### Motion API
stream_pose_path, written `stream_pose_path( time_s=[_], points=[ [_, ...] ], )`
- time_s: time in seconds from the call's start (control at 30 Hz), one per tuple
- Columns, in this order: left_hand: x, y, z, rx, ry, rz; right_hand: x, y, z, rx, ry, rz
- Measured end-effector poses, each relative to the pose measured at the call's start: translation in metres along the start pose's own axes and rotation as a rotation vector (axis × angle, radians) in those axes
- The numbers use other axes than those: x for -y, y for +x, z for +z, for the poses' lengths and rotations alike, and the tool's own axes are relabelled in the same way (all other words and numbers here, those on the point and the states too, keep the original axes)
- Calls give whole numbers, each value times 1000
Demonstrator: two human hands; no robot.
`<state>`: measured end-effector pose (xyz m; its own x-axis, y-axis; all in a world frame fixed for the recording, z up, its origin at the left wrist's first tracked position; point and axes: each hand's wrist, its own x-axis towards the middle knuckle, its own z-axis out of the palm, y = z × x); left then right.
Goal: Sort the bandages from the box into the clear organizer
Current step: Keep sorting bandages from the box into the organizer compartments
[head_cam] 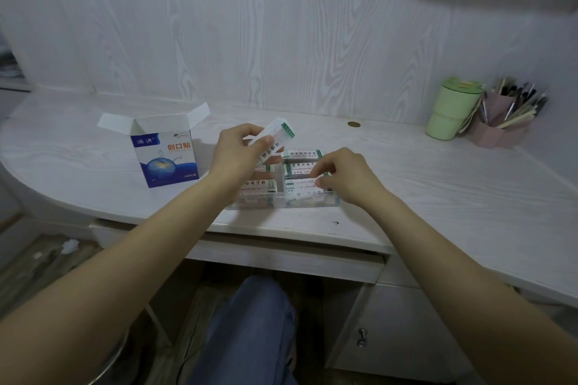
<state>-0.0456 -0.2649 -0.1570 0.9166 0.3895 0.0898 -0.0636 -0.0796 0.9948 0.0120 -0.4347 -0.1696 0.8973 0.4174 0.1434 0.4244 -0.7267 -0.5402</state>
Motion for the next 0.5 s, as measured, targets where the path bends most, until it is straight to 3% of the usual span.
stream_pose_path(
  time_s=[0.5],
  points=[
    [-2, -5, 3, 99, 42, 38, 7, 2, 7, 34, -344, -65]
  ],
)
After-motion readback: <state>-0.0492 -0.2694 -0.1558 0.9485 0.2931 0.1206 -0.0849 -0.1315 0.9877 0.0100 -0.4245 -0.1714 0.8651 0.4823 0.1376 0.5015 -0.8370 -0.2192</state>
